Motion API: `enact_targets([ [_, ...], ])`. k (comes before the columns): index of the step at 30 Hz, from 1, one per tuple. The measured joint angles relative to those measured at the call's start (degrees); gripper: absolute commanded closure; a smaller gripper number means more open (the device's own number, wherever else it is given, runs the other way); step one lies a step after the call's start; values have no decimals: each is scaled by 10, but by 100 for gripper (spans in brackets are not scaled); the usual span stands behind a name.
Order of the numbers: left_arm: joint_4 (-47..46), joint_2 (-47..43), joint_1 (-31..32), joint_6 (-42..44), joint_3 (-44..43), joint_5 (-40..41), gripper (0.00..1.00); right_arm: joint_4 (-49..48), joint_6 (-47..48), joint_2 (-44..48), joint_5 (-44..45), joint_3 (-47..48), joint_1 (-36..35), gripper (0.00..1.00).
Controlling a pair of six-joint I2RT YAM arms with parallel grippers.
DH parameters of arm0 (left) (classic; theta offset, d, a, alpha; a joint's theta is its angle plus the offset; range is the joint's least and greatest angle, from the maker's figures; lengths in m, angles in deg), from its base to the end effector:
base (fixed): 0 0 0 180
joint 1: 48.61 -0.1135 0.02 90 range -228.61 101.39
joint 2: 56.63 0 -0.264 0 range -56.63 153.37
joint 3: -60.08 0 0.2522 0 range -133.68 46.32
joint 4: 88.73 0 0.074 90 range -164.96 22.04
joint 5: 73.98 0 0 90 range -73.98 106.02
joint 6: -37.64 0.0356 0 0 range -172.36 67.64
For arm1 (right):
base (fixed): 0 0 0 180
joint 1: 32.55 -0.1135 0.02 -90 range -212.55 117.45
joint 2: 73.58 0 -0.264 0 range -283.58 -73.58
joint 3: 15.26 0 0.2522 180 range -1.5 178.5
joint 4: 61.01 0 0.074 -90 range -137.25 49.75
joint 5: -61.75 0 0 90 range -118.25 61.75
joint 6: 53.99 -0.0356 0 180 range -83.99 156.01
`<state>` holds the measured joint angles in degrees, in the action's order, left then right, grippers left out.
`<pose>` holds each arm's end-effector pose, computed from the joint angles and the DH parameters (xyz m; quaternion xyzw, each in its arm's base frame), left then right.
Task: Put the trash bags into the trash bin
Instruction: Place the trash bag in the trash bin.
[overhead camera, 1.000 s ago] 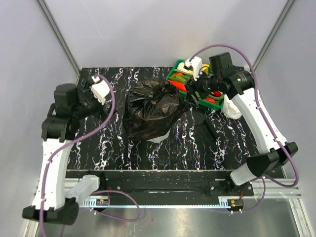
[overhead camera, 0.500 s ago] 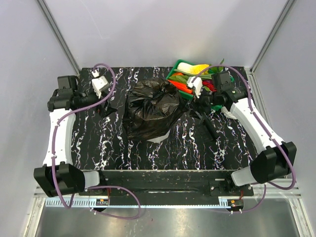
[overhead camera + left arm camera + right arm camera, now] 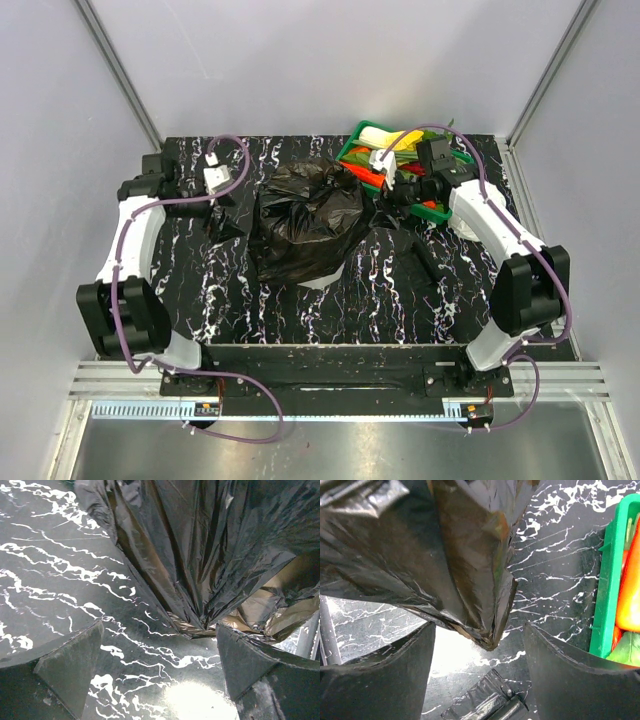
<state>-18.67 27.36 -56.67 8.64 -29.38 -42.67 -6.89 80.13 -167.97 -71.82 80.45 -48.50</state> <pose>0.2846 0.0096 0.3165 0.4755 0.7132 -0.2852 0.4289 0.3324 0.1205 0.3030 -0.5430 0.7027 0.2691 0.3729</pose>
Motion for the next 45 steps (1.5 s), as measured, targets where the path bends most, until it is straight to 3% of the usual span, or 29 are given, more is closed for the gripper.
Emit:
enact_targets([
  [8, 10, 33, 39, 20, -2, -9, 1, -26, -19, -11, -41, 9, 0, 57],
  [10, -2, 33, 48, 12, -2, -10, 5, -32, -24, -11, -42, 9, 0, 63],
  [14, -34, 33, 67, -9, 0, -7, 29, -38, -32, -11, -48, 8, 0, 78],
  [19, -52, 33, 77, -27, 14, -3, 46, -45, -42, -11, -63, 1, 0, 100],
  [21, -56, 33, 77, -30, 20, 1, 65, -47, -48, -11, -67, -4, -1, 100],
  [22, -57, 33, 76, -32, 23, 2, 82, -50, -52, -11, -67, -9, -2, 100],
  [24, -58, 33, 76, -36, 25, 6, 99, -57, -60, -11, -65, -23, -4, 100],
  [33, -69, 33, 77, -40, 35, 15, 100, -104, -102, -2, -13, -90, -23, 100],
  [45, -122, 33, 77, -46, 66, 74, 100, -150, -136, 8, 78, -96, -36, 100],
])
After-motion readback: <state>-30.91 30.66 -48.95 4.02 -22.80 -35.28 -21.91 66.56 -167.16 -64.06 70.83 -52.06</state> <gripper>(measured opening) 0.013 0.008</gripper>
